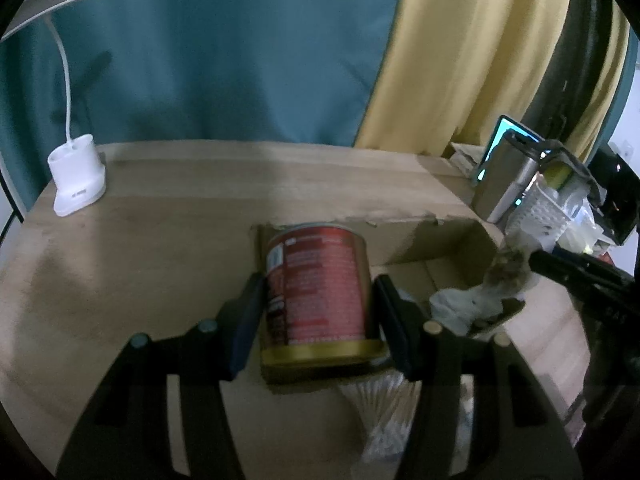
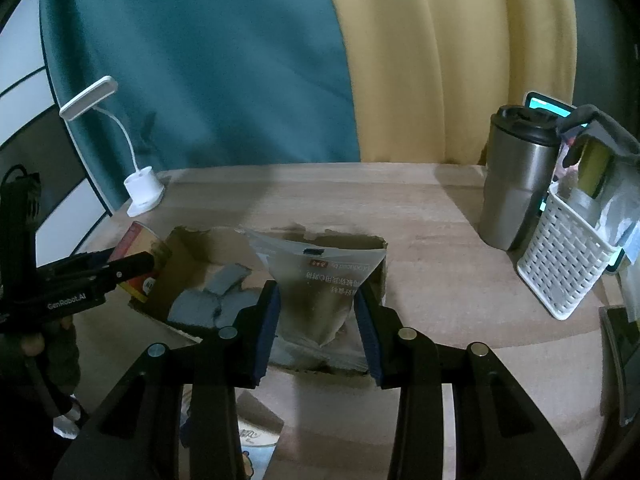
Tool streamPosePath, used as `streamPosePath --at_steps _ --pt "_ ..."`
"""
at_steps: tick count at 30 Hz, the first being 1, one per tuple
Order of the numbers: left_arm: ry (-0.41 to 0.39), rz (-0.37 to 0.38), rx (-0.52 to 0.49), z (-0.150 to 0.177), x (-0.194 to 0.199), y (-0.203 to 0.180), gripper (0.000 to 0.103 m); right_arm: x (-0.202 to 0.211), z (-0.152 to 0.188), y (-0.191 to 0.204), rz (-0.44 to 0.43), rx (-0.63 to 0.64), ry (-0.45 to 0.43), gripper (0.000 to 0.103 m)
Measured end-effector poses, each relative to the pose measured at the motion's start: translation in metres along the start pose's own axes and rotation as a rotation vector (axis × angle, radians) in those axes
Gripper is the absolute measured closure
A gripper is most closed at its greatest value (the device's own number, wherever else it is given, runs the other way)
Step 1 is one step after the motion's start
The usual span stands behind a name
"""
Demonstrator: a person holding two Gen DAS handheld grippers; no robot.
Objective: Organize objects
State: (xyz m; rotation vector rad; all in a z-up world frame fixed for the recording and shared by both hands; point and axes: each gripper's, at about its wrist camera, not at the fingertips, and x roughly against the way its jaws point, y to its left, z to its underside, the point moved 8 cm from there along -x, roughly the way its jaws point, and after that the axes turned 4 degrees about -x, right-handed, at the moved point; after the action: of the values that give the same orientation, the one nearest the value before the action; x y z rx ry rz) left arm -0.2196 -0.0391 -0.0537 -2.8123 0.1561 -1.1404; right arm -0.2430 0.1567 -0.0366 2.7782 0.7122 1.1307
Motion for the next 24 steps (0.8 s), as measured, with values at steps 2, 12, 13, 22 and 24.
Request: streamPosePath --at_steps 2,12,13,22,24 --pt "0.001 0.000 -0.001 0.000 -0.003 0.000 0.047 -0.003 -0.001 -0.002 0.002 -0.002 0.001 0.063" --pt "0.010 -0.001 0.004 -0.003 -0.014 0.001 0.047 -0.014 -0.007 -0.006 -0.001 -0.004 0.007 0.063" --pt "0.011 -0.001 0.004 -0.004 -0.015 0.001 0.047 -0.015 -0.008 -0.006 -0.001 -0.004 0.006 0.063" --pt "0.016 -0.003 0.003 -0.008 -0.025 0.002 0.047 -0.024 -0.014 -0.008 -0.011 -0.005 0.008 0.063" --pt "0.019 -0.005 0.002 -0.008 -0.027 0.003 0.047 -0.026 -0.015 -0.006 -0.016 -0.004 0.010 0.063"
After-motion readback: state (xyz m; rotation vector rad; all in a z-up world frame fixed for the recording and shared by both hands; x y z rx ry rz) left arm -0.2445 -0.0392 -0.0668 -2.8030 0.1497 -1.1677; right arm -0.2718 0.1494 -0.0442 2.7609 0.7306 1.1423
